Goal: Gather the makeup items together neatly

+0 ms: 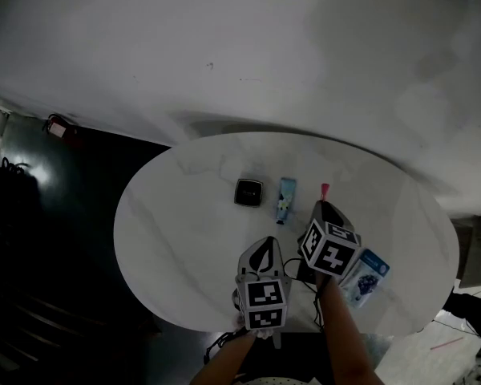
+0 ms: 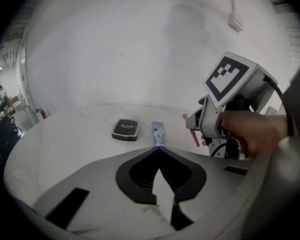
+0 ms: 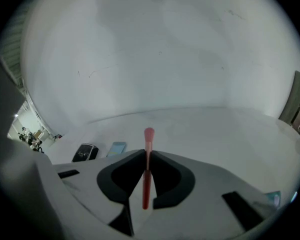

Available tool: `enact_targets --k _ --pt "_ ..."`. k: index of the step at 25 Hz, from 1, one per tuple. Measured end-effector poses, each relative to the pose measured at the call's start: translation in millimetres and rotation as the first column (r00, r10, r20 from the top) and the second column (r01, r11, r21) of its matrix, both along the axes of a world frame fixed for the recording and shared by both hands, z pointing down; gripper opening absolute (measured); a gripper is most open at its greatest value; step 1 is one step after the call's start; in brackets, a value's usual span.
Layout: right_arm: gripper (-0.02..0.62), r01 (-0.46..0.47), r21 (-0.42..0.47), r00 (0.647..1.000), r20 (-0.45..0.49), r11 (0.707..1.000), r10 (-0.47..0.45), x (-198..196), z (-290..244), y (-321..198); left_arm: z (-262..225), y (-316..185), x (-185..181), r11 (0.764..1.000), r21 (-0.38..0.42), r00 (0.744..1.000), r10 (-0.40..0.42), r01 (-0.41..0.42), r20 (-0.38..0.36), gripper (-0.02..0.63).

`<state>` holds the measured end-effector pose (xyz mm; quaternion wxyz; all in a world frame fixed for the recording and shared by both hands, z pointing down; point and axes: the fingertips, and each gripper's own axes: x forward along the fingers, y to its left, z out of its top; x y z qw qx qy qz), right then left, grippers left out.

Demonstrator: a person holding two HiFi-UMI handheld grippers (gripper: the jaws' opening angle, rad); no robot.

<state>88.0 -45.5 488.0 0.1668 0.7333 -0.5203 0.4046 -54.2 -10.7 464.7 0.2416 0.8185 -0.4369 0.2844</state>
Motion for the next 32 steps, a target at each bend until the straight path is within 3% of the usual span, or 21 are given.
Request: enact_targets --k 32 --pt "0.071 0.01 -0.124 1.0 -0.027 0.992 -0.013 1 34 -9 19 0 5 0.999 -0.047 1.0 0.004 -0.003 0.022 0.034"
